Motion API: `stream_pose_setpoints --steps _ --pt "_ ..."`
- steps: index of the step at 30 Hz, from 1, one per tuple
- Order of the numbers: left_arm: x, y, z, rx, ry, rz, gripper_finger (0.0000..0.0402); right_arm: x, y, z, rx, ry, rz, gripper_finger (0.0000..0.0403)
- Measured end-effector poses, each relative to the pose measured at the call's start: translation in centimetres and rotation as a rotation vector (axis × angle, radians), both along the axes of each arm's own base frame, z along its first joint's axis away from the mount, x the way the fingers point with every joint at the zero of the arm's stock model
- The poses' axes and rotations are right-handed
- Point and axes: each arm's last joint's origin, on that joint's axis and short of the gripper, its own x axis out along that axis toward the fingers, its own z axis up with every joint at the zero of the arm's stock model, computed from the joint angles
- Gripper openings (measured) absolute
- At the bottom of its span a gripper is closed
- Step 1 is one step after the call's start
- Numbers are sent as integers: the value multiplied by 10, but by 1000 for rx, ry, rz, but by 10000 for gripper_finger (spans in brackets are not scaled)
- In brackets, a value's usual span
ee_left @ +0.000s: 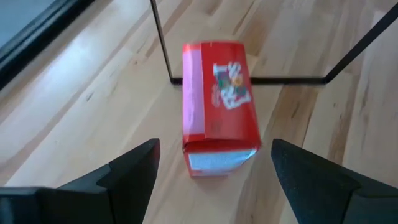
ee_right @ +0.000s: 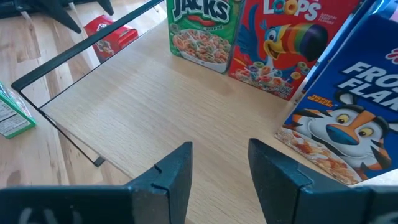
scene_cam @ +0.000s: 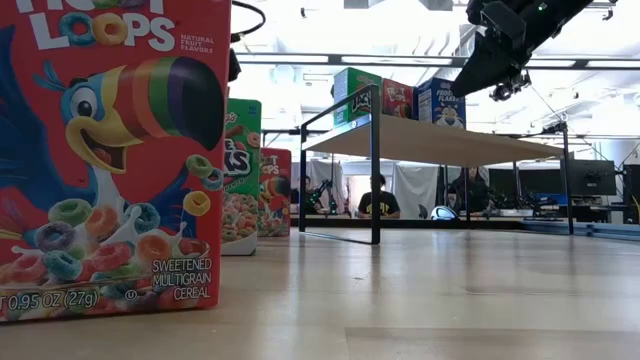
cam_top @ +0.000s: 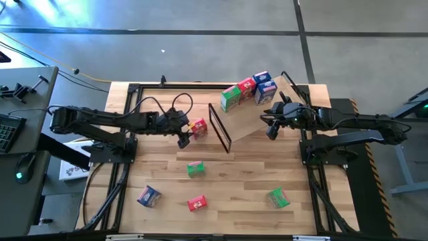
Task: Stack cereal on shelf
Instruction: Put the top red cereal box on the shelf and aligned with the other red cereal box
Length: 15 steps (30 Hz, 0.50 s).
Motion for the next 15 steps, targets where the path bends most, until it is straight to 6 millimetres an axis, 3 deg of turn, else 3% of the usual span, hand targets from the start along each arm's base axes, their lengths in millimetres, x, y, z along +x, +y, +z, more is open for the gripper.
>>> stream_pose_setpoints --steps 9,15 --pt "7 2 -14 36 61 15 300 0 0 0 -2 0 -2 146" --pt "12 4 -18 60 69 -23 273 0 0 0 -2 0 -2 146"
